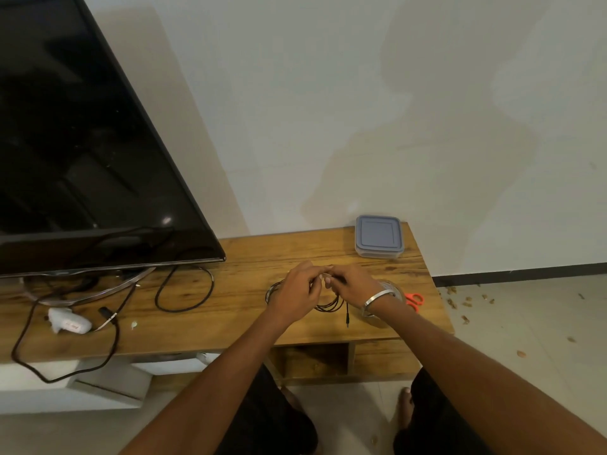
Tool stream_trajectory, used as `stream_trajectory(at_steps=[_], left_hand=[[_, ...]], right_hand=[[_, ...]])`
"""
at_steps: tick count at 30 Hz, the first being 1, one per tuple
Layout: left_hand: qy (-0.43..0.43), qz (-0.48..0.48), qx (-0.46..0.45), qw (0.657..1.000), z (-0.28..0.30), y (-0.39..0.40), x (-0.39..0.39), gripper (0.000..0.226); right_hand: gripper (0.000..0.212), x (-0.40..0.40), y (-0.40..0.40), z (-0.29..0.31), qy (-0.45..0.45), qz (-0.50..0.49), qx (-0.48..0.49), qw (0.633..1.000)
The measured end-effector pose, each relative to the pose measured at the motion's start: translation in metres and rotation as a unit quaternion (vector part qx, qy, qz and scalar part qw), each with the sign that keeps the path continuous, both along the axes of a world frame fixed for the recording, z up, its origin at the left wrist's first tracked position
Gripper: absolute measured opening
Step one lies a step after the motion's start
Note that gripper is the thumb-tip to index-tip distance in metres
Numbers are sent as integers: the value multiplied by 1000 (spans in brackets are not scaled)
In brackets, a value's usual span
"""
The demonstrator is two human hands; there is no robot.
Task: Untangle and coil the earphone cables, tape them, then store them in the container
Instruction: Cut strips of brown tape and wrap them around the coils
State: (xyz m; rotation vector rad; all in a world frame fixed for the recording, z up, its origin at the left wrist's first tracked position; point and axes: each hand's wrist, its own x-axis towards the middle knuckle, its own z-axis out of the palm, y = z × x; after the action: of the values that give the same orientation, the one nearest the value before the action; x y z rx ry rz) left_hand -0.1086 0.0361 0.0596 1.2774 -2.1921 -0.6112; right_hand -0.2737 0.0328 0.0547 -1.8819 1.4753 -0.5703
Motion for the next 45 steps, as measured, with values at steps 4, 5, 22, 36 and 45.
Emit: stream_trajectory(at_steps=[4,5,22,36,45], left_hand=[[18,12,13,1000,-5,2,-1,29],[29,25,16,999,-7,2,-1,29],[204,278,185,920,-42,-6,-16,34],[-7,252,212,944,-101,-33,-21,25],[-117,208,159,958,-114,-33,-16,27]], right_hand=[[18,0,3,0,-57,-12,8,998],[16,0,4,-1,-94,-20,29,995],[17,27,5,-45,-340,-220,266,875],[28,38,-26,-80,0,-285,159,945],[27,38,-25,-84,141,-206,152,956]])
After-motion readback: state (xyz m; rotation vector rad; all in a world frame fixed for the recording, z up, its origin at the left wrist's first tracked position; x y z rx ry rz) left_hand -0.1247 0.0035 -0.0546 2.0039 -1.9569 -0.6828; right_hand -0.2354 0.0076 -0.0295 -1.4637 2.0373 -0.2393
